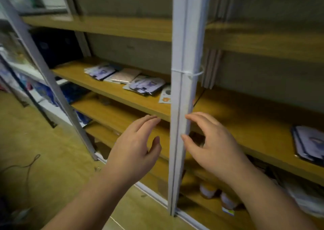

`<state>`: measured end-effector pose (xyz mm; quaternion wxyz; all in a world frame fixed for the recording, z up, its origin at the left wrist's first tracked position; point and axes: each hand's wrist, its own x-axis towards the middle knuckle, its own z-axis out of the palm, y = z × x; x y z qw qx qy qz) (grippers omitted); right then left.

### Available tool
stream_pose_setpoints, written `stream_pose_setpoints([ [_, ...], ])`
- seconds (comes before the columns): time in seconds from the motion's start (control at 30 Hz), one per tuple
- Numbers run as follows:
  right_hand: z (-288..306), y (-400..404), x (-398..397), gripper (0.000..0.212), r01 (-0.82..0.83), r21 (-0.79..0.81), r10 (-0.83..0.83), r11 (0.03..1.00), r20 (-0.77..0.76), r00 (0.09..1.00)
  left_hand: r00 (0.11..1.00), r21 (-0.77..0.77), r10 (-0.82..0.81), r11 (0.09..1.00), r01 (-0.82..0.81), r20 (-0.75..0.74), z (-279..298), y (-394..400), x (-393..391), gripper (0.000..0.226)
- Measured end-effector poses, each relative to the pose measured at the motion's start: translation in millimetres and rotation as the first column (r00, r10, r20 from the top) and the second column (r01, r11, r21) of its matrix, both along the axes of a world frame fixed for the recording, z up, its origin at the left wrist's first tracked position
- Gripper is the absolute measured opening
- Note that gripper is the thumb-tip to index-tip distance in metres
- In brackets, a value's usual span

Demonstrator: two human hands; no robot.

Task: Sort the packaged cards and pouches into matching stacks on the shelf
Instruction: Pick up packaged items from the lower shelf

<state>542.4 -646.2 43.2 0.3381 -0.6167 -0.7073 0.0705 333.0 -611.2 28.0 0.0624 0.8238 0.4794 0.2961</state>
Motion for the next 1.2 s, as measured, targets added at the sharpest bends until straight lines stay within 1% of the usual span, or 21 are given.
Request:
stream_pose_setpoints([
  [0.1,-2,32,-58,0.049,-0.001,0.016,0.0,1.0,0.044,0.999,0.993,0.013,0.119,0.993,-0.119,-0.003,-3,27,-65,0.059],
  [0.23,-5,67,-113,0.051,0.01,-0.01,-0.009,1.0,0.086,0.996,0.98,-0.027,0.2,0.979,-0.2,-0.021,-2,54,-131,0.063],
  [0.4,-11,115,-158,0.051,-0.005,-0.046,0.01,0.999,0.112,0.994,0.971,-0.067,0.237,0.97,-0.235,0.021,-9,90,-182,0.063],
  [0.6,-30,186,-196,0.052,-0.042,-0.067,0.047,0.997,0.078,0.996,0.971,-0.094,0.233,0.969,-0.228,0.044,-20,156,-209,0.063],
  [0.77,-32,271,-228,0.05,-0.047,-0.053,0.049,0.998,0.037,0.998,0.975,-0.105,0.222,0.97,-0.22,0.012,-14,226,-237,0.062],
  [0.97,-17,364,-262,0.047,-0.105,-0.05,0.106,0.993,0.022,0.994,0.954,-0.091,0.292,0.95,-0.298,-0.07,-2,309,-270,0.061],
  [1.1,-21,392,-271,0.049,-0.095,-0.08,0.095,0.992,-0.002,0.995,0.957,-0.17,0.286,0.942,-0.289,-0.044,-8,346,-280,0.063],
  [1.2,-26,404,-271,0.049,-0.061,-0.097,0.062,0.993,0.002,0.998,0.964,-0.197,0.263,0.944,-0.264,-0.031,-15,385,-283,0.055],
])
